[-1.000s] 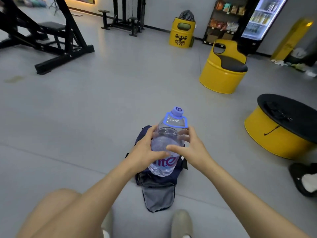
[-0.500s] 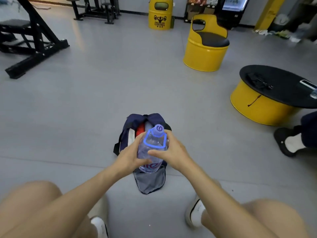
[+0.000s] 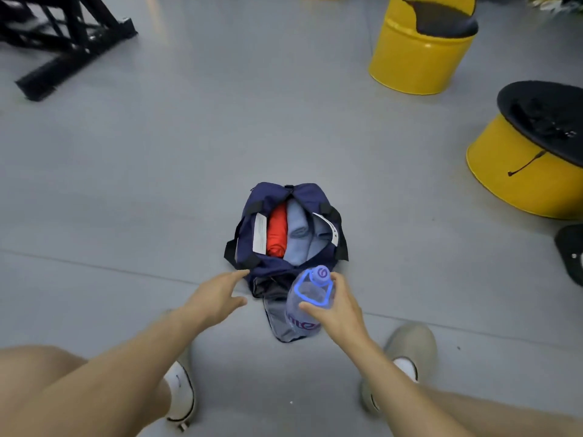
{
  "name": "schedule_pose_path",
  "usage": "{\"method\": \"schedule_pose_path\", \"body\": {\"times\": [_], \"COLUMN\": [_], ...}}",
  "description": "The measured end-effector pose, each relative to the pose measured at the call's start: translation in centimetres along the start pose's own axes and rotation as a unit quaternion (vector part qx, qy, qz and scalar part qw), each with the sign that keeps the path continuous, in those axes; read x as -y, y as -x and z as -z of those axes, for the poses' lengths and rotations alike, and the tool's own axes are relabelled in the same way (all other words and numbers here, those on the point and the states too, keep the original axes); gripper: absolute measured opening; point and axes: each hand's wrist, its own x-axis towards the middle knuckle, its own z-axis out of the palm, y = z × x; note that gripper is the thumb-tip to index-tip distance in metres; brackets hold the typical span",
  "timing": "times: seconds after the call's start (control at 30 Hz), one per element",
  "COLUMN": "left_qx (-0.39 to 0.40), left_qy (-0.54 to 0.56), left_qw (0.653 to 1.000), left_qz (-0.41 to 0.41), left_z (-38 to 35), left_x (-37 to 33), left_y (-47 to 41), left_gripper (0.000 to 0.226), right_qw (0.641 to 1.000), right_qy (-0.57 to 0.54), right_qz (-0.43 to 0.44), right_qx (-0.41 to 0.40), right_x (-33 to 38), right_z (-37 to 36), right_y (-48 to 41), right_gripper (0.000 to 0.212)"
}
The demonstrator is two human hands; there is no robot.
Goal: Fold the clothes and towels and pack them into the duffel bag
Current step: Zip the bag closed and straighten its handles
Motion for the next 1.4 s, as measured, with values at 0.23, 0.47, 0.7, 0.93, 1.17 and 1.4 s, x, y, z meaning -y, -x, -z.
{"method": "schedule_pose_path", "body": {"times": [0.23,0.47,0.7,0.93,1.17,1.4], "left_qx": [-0.033,-0.03,0.039,-0.035,-0.046,-0.035], "left_qy": [-0.061,-0.14,-0.178,-0.107,-0.056,-0.035], "left_qw": [0.996,0.987,0.981,0.987,0.989,0.994], "left_qz": [-0.053,-0.073,-0.072,-0.111,-0.129,-0.097], "left_z": [-0.9,-5.4,-8.8,-8.2,-4.5,-2.3], "left_x": [-3.2,-3.8,-3.4,-2.6,-3.3,-4.7], "left_y": [-7.2,-13.9,-19.0,-18.5,-16.7,-16.0], "left_gripper": [0.052,0.063,0.038,0.018,0.012,0.018], "right_qw": [0.998,0.998,0.998,0.999,0.983,0.935], "right_qy": [-0.02,-0.054,-0.018,0.031,0.138,0.271], "right_qz": [-0.039,-0.039,-0.05,-0.03,-0.007,0.074], "right_qx": [-0.037,-0.021,0.033,0.03,0.122,0.217], "right_x": [-4.7,-6.4,-7.2,-9.8,-10.1,-7.9], "right_z": [-1.5,-3.4,-6.1,-8.6,-8.0,-5.5], "right_y": [-2.0,-3.4,-5.9,-6.4,-6.0,-7.7], "right_gripper": [0.047,0.052,0.06,0.094,0.106,0.08]}}
